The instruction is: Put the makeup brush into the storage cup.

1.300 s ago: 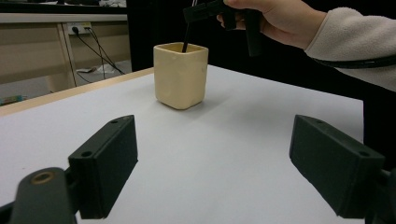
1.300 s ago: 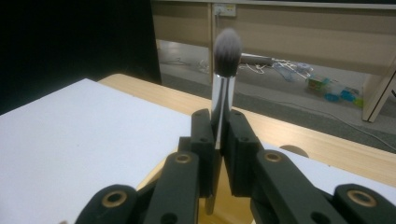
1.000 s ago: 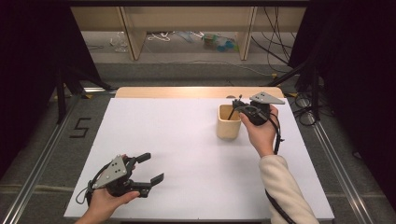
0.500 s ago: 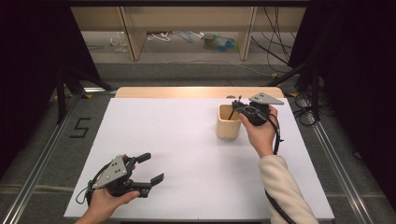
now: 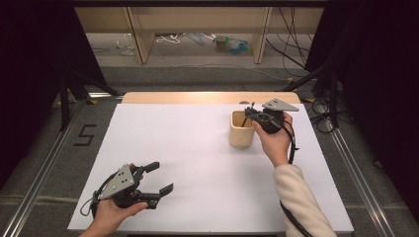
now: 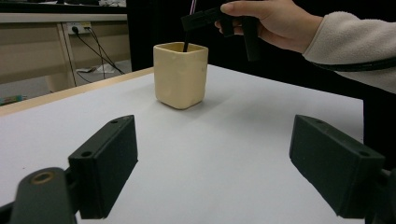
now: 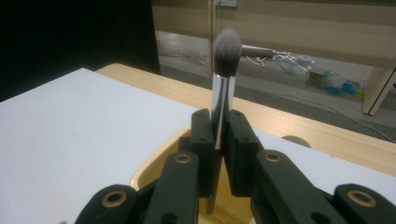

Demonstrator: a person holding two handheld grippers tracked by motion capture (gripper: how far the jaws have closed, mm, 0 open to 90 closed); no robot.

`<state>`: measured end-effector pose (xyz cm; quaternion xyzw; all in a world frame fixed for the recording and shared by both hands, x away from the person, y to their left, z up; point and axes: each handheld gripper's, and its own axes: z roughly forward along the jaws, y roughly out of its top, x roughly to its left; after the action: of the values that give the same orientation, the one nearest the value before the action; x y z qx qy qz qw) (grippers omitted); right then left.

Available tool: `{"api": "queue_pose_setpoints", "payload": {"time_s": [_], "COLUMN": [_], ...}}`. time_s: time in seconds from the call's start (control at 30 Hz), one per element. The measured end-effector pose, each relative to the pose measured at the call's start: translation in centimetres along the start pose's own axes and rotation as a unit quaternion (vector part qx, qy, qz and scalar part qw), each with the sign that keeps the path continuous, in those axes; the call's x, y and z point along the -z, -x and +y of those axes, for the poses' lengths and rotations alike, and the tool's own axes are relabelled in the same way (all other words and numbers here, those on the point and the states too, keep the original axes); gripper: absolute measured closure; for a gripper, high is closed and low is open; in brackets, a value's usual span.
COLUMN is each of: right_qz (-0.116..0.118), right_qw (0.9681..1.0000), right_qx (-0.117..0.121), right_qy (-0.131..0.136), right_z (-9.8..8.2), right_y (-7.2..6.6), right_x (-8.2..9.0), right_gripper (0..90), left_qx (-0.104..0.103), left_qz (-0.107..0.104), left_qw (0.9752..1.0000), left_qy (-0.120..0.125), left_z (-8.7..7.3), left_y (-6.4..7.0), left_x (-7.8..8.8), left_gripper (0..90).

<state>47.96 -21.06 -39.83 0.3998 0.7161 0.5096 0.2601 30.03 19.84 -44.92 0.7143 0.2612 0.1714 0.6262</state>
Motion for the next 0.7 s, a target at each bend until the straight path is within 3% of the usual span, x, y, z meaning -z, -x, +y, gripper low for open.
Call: {"api": "queue_pose_setpoints", "payload": {"time_s": [0.53,0.6,0.7], "right_qz": [0.0,0.007,0.0], "right_qw": [1.0,0.9999,0.9999], "right_qx": [0.007,-0.005,0.004], "right_qy": [-0.004,-0.013,-0.015], "right_z": [-0.41,-0.43,-0.45], "right_y": [-0.06,-0.18,-0.09], "right_x": [-0.42,-0.38,-0.38], "right_gripper": [83.6,83.6,83.6], "left_qx": [0.0,0.0,0.001], "left_qz": [0.0,0.0,0.0], "left_qw": [1.0,1.0,1.0], "left_qy": [-0.001,0.0,-0.001], "left_z": [-0.01,0.0,-0.01], "left_y": [-0.03,-0.03,-0.01], "left_x": [0.01,0.01,-0.01], "left_gripper": [15.1,15.1,15.1]}}
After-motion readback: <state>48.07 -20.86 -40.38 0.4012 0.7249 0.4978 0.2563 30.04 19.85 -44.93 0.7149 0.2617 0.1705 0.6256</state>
